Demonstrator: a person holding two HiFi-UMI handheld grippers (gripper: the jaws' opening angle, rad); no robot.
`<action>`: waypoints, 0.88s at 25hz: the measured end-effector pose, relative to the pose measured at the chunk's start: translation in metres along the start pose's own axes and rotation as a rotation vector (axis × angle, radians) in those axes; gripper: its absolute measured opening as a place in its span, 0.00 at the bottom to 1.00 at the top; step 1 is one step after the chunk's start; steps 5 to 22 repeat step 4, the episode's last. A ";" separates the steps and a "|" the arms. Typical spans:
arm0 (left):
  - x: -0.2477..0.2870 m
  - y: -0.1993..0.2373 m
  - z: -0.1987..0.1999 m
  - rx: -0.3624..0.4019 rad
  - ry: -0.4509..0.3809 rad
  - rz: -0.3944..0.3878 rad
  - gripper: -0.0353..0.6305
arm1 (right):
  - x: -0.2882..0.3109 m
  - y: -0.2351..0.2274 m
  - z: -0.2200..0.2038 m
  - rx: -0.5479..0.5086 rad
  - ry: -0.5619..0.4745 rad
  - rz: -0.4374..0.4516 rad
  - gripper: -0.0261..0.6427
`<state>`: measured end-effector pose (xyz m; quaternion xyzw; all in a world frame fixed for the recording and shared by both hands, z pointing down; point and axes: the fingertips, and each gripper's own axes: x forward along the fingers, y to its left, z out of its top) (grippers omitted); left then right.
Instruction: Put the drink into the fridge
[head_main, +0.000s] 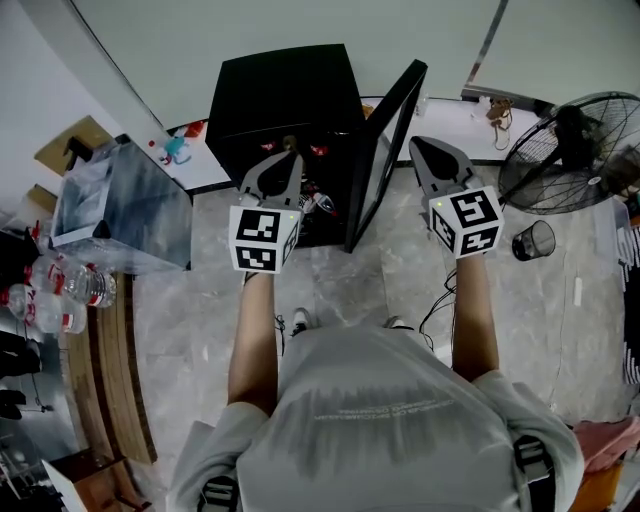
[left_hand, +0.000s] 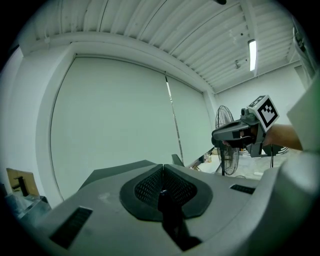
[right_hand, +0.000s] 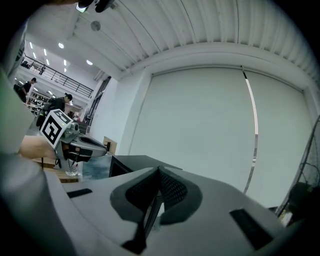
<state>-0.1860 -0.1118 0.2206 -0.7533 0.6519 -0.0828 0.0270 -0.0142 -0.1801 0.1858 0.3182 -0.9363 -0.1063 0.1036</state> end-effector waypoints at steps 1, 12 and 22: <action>0.000 0.000 -0.001 -0.003 -0.001 -0.003 0.08 | 0.001 0.000 -0.001 0.007 0.001 0.001 0.04; 0.000 0.000 -0.008 -0.015 0.006 -0.007 0.08 | 0.006 0.005 -0.004 0.031 0.006 0.012 0.04; 0.000 0.000 -0.008 -0.015 0.006 -0.007 0.08 | 0.006 0.005 -0.004 0.031 0.006 0.012 0.04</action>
